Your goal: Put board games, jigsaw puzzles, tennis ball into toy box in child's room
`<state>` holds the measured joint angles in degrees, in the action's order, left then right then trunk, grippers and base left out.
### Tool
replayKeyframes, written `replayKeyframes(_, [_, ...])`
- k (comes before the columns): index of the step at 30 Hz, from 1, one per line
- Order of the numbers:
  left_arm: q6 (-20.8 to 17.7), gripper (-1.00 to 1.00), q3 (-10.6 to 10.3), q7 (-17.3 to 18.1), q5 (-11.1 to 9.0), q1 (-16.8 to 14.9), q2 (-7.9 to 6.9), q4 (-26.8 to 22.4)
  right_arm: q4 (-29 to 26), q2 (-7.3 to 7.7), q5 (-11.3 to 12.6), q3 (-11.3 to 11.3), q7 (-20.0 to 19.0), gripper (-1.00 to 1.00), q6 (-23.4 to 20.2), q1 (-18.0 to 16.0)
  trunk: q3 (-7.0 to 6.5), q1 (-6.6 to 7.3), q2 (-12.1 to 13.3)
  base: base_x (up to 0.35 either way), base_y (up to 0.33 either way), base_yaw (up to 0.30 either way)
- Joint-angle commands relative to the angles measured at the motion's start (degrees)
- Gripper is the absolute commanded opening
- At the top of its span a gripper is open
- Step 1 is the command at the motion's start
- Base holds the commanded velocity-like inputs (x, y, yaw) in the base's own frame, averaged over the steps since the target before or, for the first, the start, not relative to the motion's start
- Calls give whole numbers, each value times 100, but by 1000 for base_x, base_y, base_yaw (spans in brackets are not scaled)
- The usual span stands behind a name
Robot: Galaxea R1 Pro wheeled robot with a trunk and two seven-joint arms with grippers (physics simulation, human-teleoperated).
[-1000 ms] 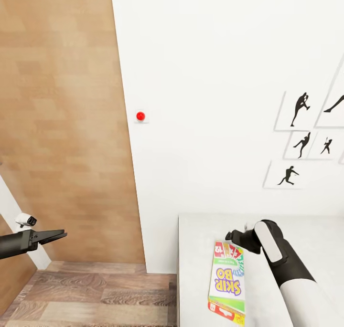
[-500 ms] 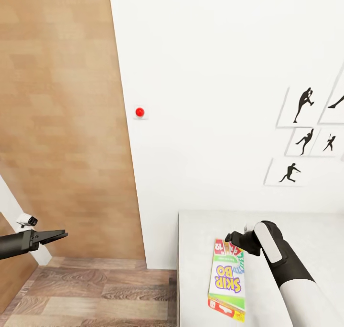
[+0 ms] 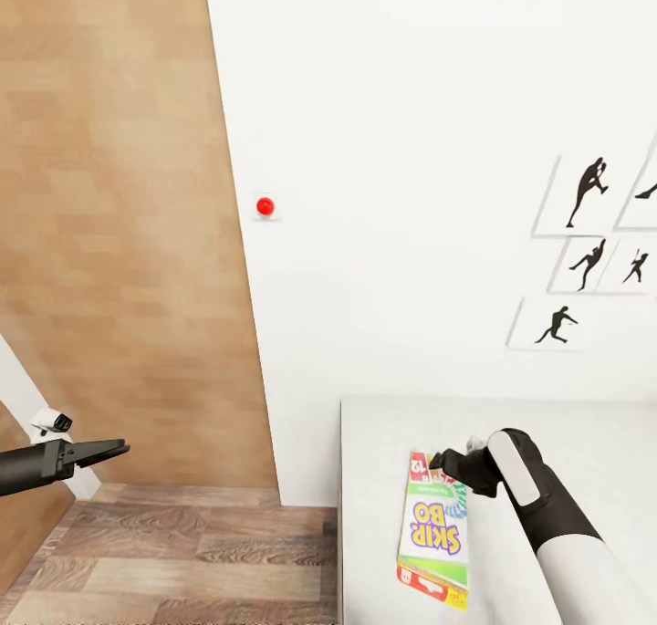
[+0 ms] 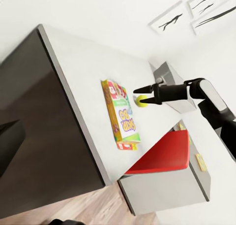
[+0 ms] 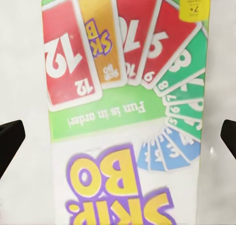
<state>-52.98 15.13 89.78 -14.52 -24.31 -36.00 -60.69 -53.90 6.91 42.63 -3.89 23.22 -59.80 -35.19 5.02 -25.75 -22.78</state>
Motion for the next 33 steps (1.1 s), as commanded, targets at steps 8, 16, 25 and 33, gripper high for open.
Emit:
replayKeyframes(8, [-59, 100, 1, 22, -2, -5, 0, 0, 161, 47, 5, 11, -431, 100, 363, -5, 88, -4, -14, 0, 0, 0])
replayKeyframes(16, [-58, 100, -1, 22, -5, -4, 4, 0, 191, 64, -21, 35, -717, 100, 470, -5, 163, -4, -14, 0, 0, 0])
replayKeyframes(25, [-55, 100, -2, 22, -3, -4, 5, -2, 195, 85, -24, 18, -782, 100, 484, -5, 247, -4, -14, 0, 0, 0])
replayKeyframes(33, [-55, 100, -2, 22, 1, -5, 5, -2, 196, 186, -13, 7, -794, 100, 486, -5, 322, -4, -14, 0, 0, 0])
